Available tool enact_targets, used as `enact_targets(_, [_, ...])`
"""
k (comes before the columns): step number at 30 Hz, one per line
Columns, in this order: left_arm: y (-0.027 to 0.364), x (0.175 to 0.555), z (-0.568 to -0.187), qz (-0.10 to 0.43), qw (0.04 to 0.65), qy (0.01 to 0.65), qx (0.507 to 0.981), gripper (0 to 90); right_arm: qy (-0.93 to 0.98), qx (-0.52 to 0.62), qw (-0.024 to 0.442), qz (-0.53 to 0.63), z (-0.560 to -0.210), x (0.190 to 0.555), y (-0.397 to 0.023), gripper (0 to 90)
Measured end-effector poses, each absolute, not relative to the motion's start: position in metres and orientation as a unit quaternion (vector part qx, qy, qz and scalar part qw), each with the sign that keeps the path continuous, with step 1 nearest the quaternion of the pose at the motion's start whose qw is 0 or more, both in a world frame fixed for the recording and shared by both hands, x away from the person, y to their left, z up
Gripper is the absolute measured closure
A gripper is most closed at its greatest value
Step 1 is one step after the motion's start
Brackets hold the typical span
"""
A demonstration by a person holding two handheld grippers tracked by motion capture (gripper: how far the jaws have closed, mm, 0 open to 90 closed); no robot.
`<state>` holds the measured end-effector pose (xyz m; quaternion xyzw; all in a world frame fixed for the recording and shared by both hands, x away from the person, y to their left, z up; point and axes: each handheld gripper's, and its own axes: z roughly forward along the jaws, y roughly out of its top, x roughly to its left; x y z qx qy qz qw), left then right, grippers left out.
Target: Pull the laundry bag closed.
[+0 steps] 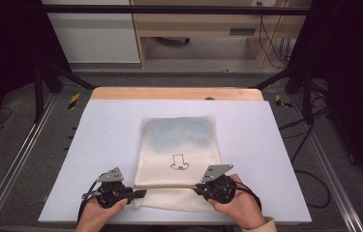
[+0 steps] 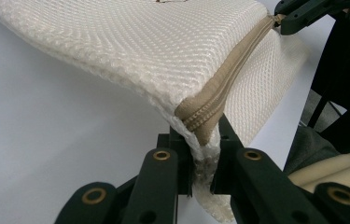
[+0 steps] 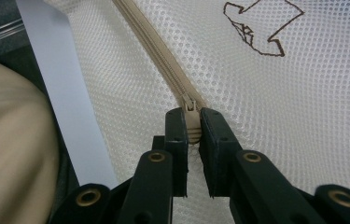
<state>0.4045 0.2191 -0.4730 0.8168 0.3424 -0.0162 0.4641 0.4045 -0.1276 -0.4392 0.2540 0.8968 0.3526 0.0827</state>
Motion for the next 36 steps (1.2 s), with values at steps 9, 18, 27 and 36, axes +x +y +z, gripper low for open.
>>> enact_targets(9, [0.22, 0.4049, -0.4727, -0.015, 0.463, 0.342, 0.817, 82.3, 0.897, 0.259, 0.084, 0.349, -0.4398, 0.4043, -0.1293, 81.9])
enact_targets(18, [0.2209, 0.4047, -0.4722, -0.014, 0.464, 0.345, 0.816, 82.3, 0.894, 0.264, 0.085, 0.351, -0.4404, 0.4034, -0.1342, 81.9])
enact_targets(27, [0.2209, 0.4047, -0.4721, -0.014, 0.464, 0.345, 0.816, 82.3, 0.893, 0.268, 0.083, 0.351, -0.4409, 0.4024, -0.1361, 81.8])
enact_targets(36, [0.2209, 0.4044, -0.4721, -0.014, 0.464, 0.345, 0.816, 82.3, 0.894, 0.267, 0.083, 0.351, -0.4409, 0.4024, -0.1362, 81.9])
